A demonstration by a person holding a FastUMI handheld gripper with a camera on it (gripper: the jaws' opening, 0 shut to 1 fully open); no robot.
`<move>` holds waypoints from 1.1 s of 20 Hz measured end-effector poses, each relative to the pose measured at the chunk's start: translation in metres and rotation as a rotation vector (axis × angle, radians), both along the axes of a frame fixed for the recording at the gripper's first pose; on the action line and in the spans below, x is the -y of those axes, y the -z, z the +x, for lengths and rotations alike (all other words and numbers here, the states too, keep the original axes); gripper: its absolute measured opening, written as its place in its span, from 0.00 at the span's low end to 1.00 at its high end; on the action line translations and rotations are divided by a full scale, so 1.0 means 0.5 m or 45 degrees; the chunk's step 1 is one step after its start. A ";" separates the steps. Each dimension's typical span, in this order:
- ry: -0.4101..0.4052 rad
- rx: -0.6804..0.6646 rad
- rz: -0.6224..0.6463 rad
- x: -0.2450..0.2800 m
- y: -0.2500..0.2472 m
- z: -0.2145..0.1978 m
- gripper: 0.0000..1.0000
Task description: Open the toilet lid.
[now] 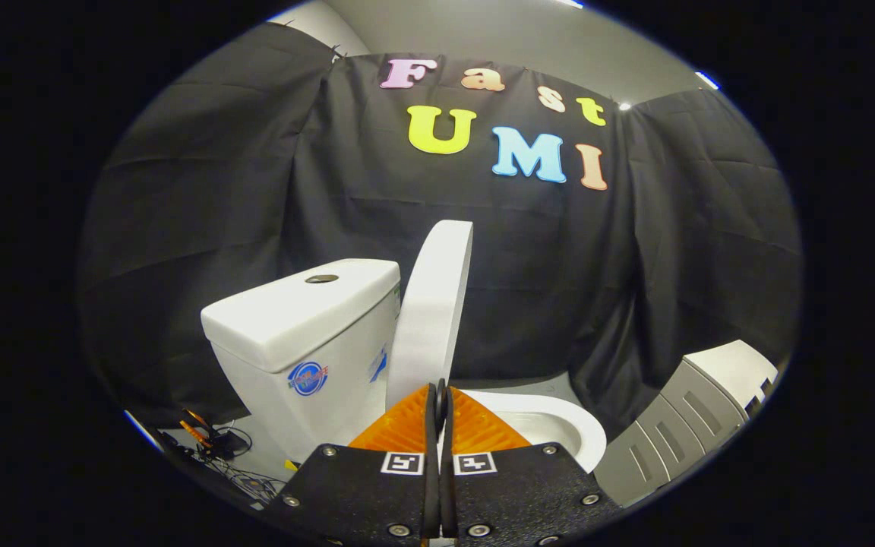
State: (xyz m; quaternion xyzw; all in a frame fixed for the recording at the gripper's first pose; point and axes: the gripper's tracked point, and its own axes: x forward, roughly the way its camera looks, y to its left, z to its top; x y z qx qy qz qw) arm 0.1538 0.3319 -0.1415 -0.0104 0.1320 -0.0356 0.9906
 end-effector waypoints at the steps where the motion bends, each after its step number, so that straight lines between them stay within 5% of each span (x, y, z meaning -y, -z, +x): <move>1: -0.018 0.006 -0.017 -0.018 -0.005 0.004 0.00; 7: -0.128 0.008 -0.161 -0.126 -0.011 0.028 0.00; 13: -0.095 0.039 -0.552 -0.138 -0.023 0.037 0.00; 22: -0.122 0.025 -0.342 -0.137 -0.009 0.045 0.03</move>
